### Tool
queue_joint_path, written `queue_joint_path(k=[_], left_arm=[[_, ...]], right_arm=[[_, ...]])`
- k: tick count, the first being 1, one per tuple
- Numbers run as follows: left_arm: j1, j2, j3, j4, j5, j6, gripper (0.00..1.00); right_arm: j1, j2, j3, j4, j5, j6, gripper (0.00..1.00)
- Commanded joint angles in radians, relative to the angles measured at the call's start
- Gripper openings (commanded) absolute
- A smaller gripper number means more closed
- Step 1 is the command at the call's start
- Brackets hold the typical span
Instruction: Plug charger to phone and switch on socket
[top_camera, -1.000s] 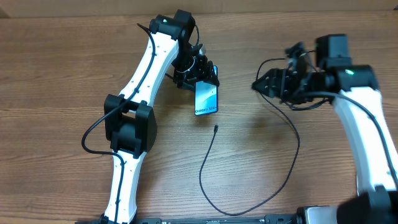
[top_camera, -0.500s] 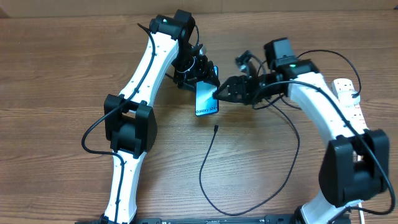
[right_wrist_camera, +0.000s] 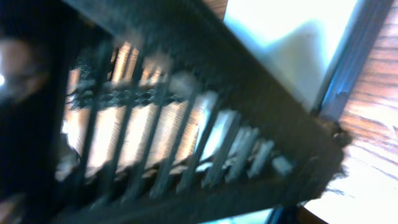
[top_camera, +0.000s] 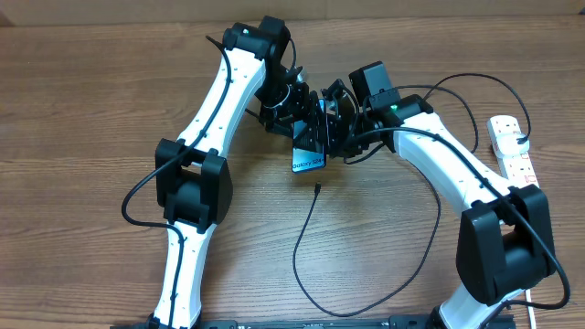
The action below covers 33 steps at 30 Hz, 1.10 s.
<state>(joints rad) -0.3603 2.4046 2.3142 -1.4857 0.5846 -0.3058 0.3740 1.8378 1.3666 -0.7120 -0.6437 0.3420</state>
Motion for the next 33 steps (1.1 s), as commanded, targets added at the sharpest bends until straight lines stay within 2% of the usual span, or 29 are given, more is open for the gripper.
queue_joint_path(k=[1, 6, 11, 16, 18, 19, 21, 24, 26, 33], left_arm=[[-0.010, -0.005, 0.030, -0.003, 0.045, 0.022, 0.62], [-0.010, -0.005, 0.030, -0.002, 0.045, 0.022, 0.63], [-0.010, -0.005, 0.030, -0.002, 0.045, 0.022, 0.62], [-0.010, -0.005, 0.030, 0.001, 0.045, 0.022, 0.63], [-0.010, -0.005, 0.030, 0.001, 0.044, 0.022, 0.63], [-0.010, -0.005, 0.030, 0.001, 0.044, 0.022, 0.65], [-0.010, -0.005, 0.030, 0.001, 0.044, 0.022, 0.71], [-0.010, -0.005, 0.030, 0.001, 0.041, 0.022, 0.91], [-0.010, -0.005, 0.030, 0.001, 0.025, 0.022, 1.00], [0.001, -0.005, 0.030, -0.015, -0.018, 0.050, 1.00]], right_arm=[[0.011, 0.006, -0.006, 0.007, 0.090, 0.078, 0.53], [0.011, 0.007, -0.006, -0.004, 0.090, 0.079, 0.42], [0.011, 0.007, -0.019, -0.024, 0.090, 0.078, 0.40], [0.011, 0.007, -0.020, -0.024, 0.089, 0.078, 0.31], [0.011, 0.007, -0.020, -0.026, 0.089, 0.078, 0.07], [0.011, 0.007, -0.020, -0.026, 0.089, 0.078, 0.04], [0.011, 0.007, -0.020, -0.020, 0.080, 0.078, 0.04], [0.011, 0.007, -0.020, -0.010, 0.055, 0.078, 0.04], [0.010, 0.007, -0.020, -0.007, 0.047, 0.078, 0.04], [-0.028, 0.007, -0.020, -0.023, 0.029, 0.077, 0.04]])
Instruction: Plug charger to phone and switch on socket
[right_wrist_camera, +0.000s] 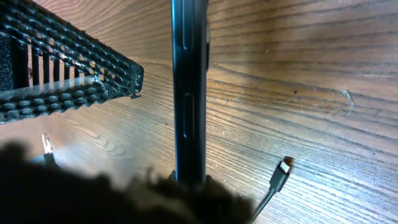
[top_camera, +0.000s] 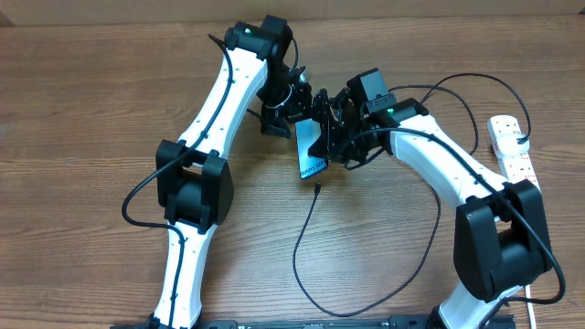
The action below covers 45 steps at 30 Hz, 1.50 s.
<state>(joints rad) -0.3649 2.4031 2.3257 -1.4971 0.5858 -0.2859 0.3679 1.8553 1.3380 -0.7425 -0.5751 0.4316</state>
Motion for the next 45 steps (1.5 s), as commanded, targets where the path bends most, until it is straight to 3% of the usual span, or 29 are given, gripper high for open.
queue_joint_path(k=[1, 5, 10, 14, 18, 22, 30, 37, 45], left_arm=[[0.010, -0.004, 0.019, -0.003, -0.017, 0.044, 0.99], [0.025, -0.004, 0.019, 0.002, 0.031, 0.077, 1.00], [0.056, -0.004, 0.019, 0.042, 0.274, 0.179, 1.00], [0.085, -0.004, 0.019, 0.108, 0.435, 0.185, 0.99], [0.103, -0.004, 0.019, 0.188, 0.624, 0.185, 0.92], [0.104, -0.004, 0.019, 0.274, 0.781, 0.161, 0.80], [0.100, -0.004, 0.019, 0.384, 0.842, 0.023, 0.65], [0.100, -0.004, 0.019, 0.422, 0.933, -0.010, 0.34], [0.100, -0.004, 0.019, 0.425, 0.942, -0.010, 0.34]], right_arm=[[-0.037, -0.011, 0.009, 0.008, -0.070, -0.013, 0.04], [-0.081, -0.011, 0.008, 0.014, -0.174, -0.017, 0.04], [-0.144, -0.011, 0.008, 0.041, -0.382, -0.046, 0.04], [-0.174, -0.011, 0.008, 0.097, -0.552, -0.047, 0.04], [-0.184, -0.011, 0.009, 0.172, -0.678, -0.032, 0.04], [-0.184, -0.011, 0.009, 0.220, -0.685, 0.015, 0.04], [-0.184, -0.011, 0.008, 0.375, -0.684, 0.177, 0.04], [-0.184, -0.011, 0.008, 0.507, -0.627, 0.310, 0.04], [-0.184, -0.011, 0.008, 0.554, -0.521, 0.431, 0.04]])
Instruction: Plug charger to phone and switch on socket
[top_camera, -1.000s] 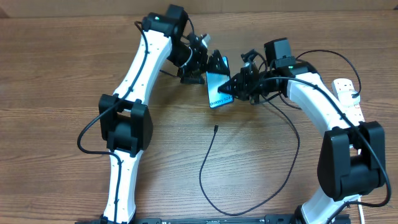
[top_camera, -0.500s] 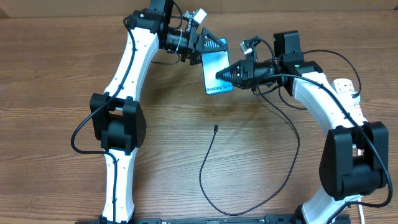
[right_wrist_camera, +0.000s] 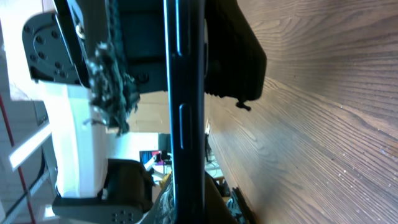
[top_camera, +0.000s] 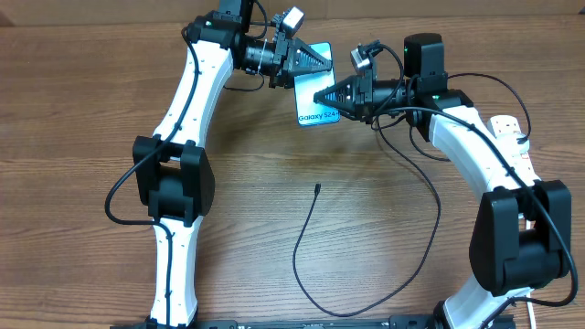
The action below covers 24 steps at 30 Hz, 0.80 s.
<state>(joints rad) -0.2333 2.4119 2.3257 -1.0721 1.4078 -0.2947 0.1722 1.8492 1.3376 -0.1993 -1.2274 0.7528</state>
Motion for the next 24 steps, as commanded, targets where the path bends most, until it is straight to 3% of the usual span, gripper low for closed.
queue_joint_path(k=[1, 7, 11, 15, 24], left_arm=[[-0.032, -0.013, 0.019, 0.001, 0.120, -0.002, 0.34], [-0.032, -0.013, 0.019, 0.008, 0.119, -0.002, 0.35], [-0.032, -0.013, 0.019, 0.012, 0.119, -0.002, 0.23], [-0.029, -0.013, 0.019, 0.017, 0.119, -0.002, 0.18], [-0.020, -0.013, 0.019, 0.119, 0.074, -0.106, 0.21]], right_arm=[[0.011, -0.005, 0.009, 0.023, 0.139, 0.123, 0.04], [0.012, -0.005, 0.009, 0.056, 0.178, 0.176, 0.04], [0.012, -0.005, 0.009, 0.056, 0.180, 0.176, 0.04], [0.012, -0.005, 0.009, 0.052, 0.180, 0.175, 0.04], [0.011, -0.005, 0.009, -0.019, 0.169, 0.133, 0.04]])
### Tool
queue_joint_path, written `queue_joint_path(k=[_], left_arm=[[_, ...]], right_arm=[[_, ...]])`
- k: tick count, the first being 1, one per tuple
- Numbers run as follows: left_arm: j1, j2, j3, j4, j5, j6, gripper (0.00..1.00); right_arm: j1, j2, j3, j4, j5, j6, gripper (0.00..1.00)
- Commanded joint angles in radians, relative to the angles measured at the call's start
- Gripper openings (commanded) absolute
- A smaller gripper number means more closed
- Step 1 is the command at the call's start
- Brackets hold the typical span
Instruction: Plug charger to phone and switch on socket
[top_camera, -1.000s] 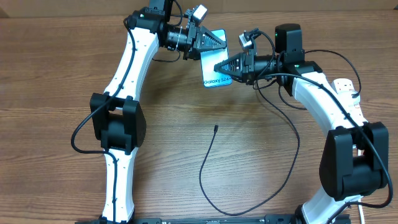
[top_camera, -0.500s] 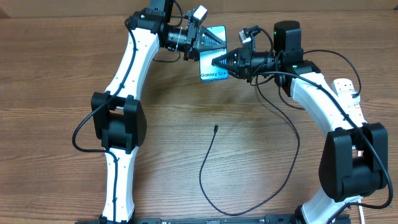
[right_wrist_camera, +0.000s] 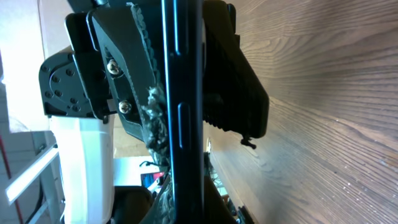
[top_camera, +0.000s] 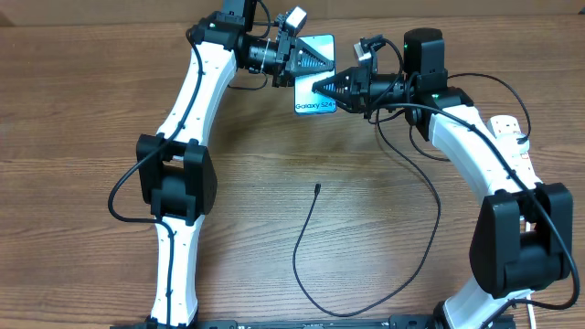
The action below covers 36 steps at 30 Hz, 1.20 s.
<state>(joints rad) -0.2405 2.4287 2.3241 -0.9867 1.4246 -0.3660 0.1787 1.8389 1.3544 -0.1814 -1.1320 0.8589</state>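
The phone, its blue screen reading "Galaxy S24", is held up over the far part of the table. My left gripper is shut on its upper end and my right gripper on its lower side. In the right wrist view the phone stands edge-on, running down into my right gripper, with a left finger pressed against its far face. The black charger cable lies loose on the table, its plug tip well below the phone. The white socket strip lies at the right edge.
The cable loops along the front of the table and climbs past the right arm toward the socket strip. A second black lead arcs behind the right arm near the strip.
The phone and both grippers have shifted slightly left and toward the far edge. In the right wrist view the left gripper fills more of the frame. Both holds are unchanged.
First both grippers were crowded low around the phone at mid-table, just above the cable's plug tip. Then my right gripper held the phone upright on its edge beside the plug. Later the phone was up at the far side between both grippers, where it stays.
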Motion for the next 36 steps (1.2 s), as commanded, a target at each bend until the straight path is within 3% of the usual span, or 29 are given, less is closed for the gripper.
queue_joint_path(k=[1, 10, 29, 31, 34, 36], left_arm=[[-0.013, -0.029, 0.020, 0.047, 0.057, -0.052, 0.22], [-0.013, -0.029, 0.020, 0.069, 0.059, -0.077, 0.25], [0.025, -0.029, 0.020, 0.079, 0.092, -0.085, 0.23], [0.026, -0.029, 0.020, 0.079, 0.093, -0.085, 0.20], [0.026, -0.029, 0.020, 0.079, 0.092, -0.084, 0.04], [0.025, -0.029, 0.020, 0.079, 0.092, -0.084, 0.04]], right_arm=[[0.005, 0.006, -0.008, -0.037, 0.074, 0.027, 0.04], [0.002, 0.006, -0.008, -0.022, 0.117, 0.031, 0.04], [-0.001, 0.006, -0.008, -0.022, 0.134, 0.031, 0.04], [-0.001, 0.006, -0.008, -0.022, 0.134, 0.031, 0.04], [-0.001, 0.006, -0.008, -0.022, 0.134, 0.031, 0.04], [-0.001, 0.006, -0.008, -0.022, 0.133, 0.027, 0.14]])
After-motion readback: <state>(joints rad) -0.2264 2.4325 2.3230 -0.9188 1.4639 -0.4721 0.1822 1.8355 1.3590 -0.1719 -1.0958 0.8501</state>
